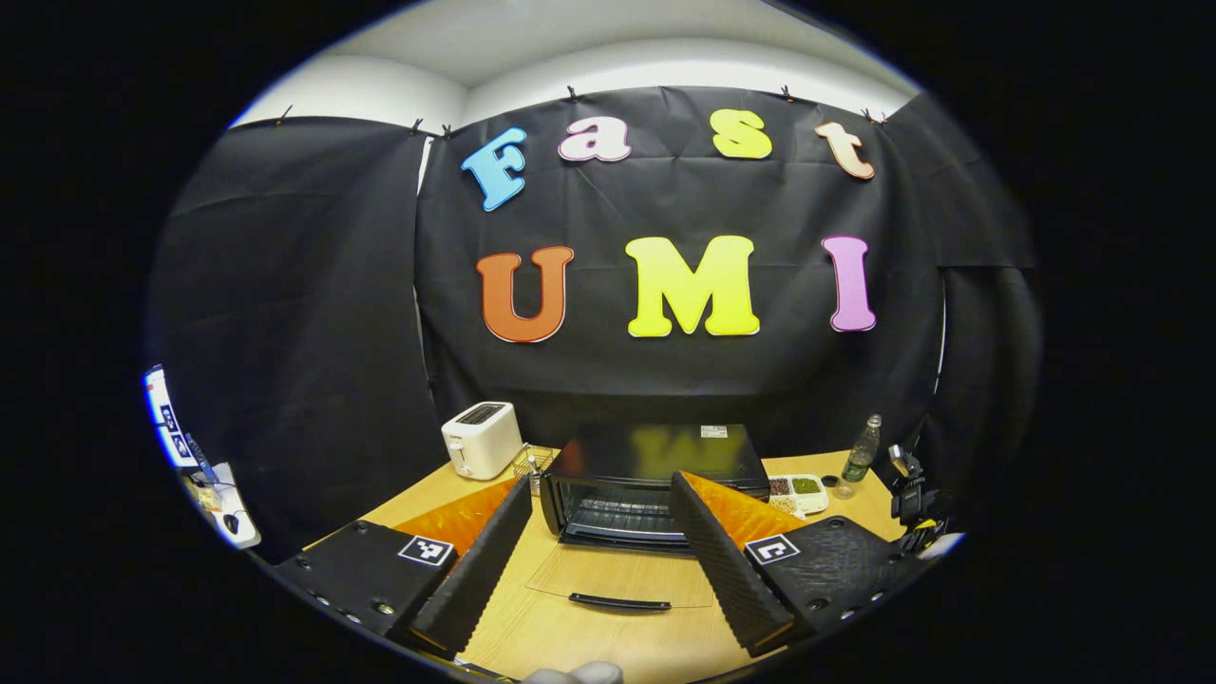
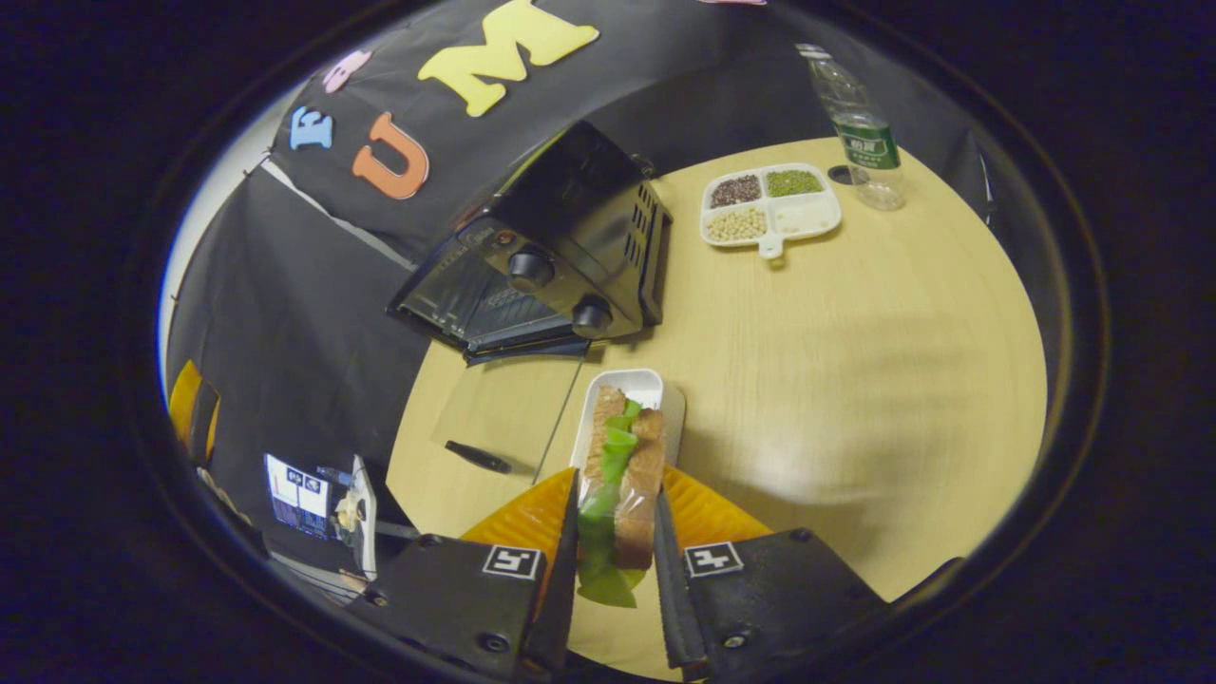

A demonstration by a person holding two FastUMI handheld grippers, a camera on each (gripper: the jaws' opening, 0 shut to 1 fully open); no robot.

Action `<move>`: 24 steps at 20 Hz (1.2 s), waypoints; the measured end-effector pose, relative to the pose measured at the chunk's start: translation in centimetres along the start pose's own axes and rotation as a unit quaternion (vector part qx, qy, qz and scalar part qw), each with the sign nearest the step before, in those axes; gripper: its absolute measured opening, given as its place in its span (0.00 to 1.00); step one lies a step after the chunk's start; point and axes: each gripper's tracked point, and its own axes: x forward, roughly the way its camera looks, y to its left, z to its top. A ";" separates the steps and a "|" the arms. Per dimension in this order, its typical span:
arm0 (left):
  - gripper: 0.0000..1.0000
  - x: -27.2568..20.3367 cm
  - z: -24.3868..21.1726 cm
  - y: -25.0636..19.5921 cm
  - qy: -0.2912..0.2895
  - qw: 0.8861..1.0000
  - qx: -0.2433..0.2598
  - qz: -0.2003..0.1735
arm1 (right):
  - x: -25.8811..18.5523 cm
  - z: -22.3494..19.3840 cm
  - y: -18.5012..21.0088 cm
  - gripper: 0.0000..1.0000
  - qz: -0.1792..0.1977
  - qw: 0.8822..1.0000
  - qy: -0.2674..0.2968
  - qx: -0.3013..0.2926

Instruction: Open the electric oven with the left hand, put the food in, and close the electric oven.

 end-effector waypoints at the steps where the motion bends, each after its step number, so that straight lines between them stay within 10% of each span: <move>1: 0.96 0.0 0.0 0.4 -0.002 1.000 -0.001 -0.001 | -0.3 0.4 0.6 0.41 -0.001 1.000 -0.009 -0.003; 10: 0.96 1.0 -1.7 4.1 0.005 0.996 0.005 -0.090 | -0.6 3.9 9.5 0.39 0.002 0.984 -0.159 0.085; 24: 0.96 1.9 -6.9 8.9 0.032 0.984 0.041 -0.172 | 12.6 6.4 17.0 0.41 0.091 0.888 -0.343 0.291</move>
